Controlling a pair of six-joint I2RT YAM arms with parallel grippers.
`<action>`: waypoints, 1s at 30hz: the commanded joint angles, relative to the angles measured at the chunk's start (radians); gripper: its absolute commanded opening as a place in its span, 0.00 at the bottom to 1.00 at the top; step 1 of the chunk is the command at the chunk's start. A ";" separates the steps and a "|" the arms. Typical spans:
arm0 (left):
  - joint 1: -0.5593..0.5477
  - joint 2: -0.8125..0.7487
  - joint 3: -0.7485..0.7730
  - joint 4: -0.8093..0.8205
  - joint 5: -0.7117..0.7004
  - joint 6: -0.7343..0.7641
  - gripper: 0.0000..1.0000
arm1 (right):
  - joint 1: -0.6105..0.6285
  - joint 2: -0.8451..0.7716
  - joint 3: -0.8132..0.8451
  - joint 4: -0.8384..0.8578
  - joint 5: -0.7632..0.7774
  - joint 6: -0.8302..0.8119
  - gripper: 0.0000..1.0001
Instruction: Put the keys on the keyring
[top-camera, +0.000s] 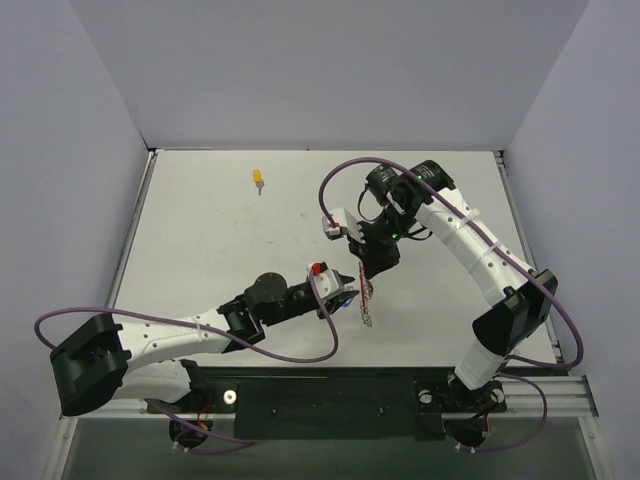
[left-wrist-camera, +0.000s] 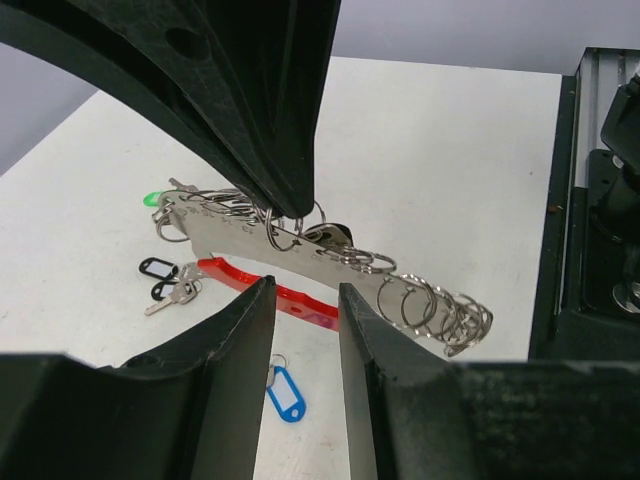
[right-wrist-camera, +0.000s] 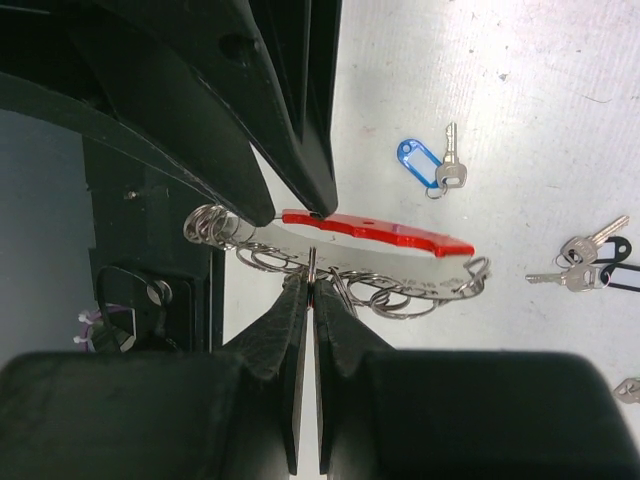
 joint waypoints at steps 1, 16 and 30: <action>-0.002 0.018 0.050 0.119 -0.035 0.034 0.41 | 0.010 0.007 0.012 -0.217 -0.044 -0.022 0.00; 0.000 0.052 0.073 0.168 -0.030 0.057 0.31 | 0.019 0.004 0.004 -0.219 -0.057 -0.032 0.00; -0.002 0.061 0.099 0.120 0.010 0.037 0.00 | 0.019 0.004 0.003 -0.217 -0.060 -0.034 0.00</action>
